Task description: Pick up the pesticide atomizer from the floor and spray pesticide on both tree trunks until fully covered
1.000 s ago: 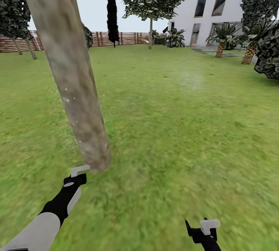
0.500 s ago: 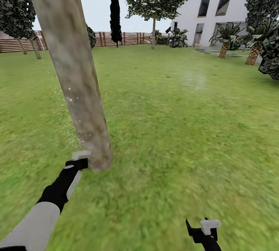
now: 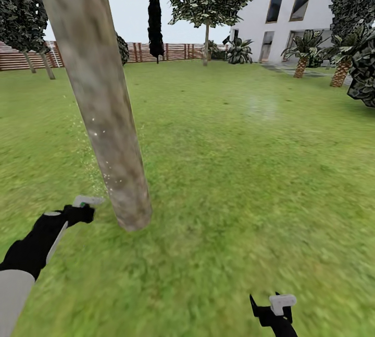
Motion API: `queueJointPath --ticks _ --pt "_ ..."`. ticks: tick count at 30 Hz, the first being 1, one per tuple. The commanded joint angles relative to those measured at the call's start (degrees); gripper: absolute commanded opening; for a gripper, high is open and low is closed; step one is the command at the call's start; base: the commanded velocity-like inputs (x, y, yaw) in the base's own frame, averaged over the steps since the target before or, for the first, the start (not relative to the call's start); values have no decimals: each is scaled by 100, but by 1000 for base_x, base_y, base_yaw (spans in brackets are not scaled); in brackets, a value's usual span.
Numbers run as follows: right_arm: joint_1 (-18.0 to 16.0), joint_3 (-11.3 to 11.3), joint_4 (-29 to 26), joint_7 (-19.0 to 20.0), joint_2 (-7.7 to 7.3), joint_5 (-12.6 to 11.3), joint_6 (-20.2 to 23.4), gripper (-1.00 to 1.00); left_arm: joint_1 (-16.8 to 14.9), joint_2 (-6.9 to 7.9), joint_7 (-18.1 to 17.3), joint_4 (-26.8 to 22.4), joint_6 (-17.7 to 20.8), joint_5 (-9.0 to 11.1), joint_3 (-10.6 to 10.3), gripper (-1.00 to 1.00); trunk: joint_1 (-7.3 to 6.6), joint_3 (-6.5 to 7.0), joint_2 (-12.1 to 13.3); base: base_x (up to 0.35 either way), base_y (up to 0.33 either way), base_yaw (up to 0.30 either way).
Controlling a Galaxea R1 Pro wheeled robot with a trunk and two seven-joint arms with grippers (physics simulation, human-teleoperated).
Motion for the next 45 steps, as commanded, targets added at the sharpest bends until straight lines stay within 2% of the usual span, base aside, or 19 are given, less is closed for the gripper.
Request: queueJointPath --ticks 1,4,5,6,9,10,12,14,17,19,21,23,27,30,34,36,39,42,45 --pt "1 0 0 0 0 -1 0 100 -6 20 -276 -21 14 -160 -2 -100 0 0 0 0 0 0" --pt "0 0 0 0 0 0 0 100 -73 -79 -364 -78 252 -169 -13 -100 0 0 0 0 0 0" --pt "2 0 0 0 0 0 0 100 -118 -266 -383 -103 388 -177 -19 -100 0 0 0 0 0 0" --pt "3 0 0 0 0 0 0 100 -186 -321 -406 -118 424 -170 -20 -100 0 0 0 0 0 0" --pt "4 0 0 0 0 -1 0 100 -739 -241 -1063 -129 879 -219 26 -100 0 0 0 0 0 0" --pt "4 0 0 0 0 -1 0 100 -810 -192 -1128 -126 926 -222 33 -100 0 0 0 0 0 0" --pt "7 0 0 0 0 -1 0 100 -882 93 -1192 -113 970 -217 54 -100 0 0 0 0 0 0" --pt "8 0 0 0 0 2 0 100 -874 199 -1197 -110 974 -202 55 -100 0 0 0 0 0 0" --pt "8 0 0 0 0 0 0 100 -827 117 -1190 -328 987 -166 3 -100 0 0 0 0 0 0" --pt "8 0 0 0 0 1 0 100 -833 -29 -1190 -787 1300 -162 -3 -100 0 0 0 0 0 0" --pt "8 0 0 0 0 3 0 100 -873 -76 -1193 -1191 1591 -156 -4 -100 0 0 0 0 0 0" --pt "8 0 0 0 0 4 0 100 -891 -39 -1195 -1250 1627 -171 28 -100 0 0 0 0 0 0" --pt "8 0 0 0 0 3 0 100 -916 237 -1198 -1256 1642 -192 83 -100 0 0 0 0 0 0" --pt "8 0 0 0 0 6 0 100 -926 310 -1198 -1256 1642 -203 366 -100 0 0 0 0 0 0" --pt "8 0 0 0 0 8 0 100 -916 208 -1201 -1360 1712 -171 380 -100 0 0 0 0 0 0" --pt "8 1 0 0 0 8 0 100 -915 90 -1206 -1662 2189 -154 19 -100 0 0 0 0 0 0" --pt "8 0 0 0 0 8 0 100 -922 46 -1202 -1897 2410 -149 -107 -100 0 0 0 0 0 0" --pt "8 1 0 0 0 8 0 100 -990 99 -1199 -1855 2454 -174 -71 -100 0 0 0 0 0 0" --pt "8 2 0 0 0 8 0 100 -1314 170 -1206 -1656 2466 -197 217 -100 0 0 0 0 0 0"
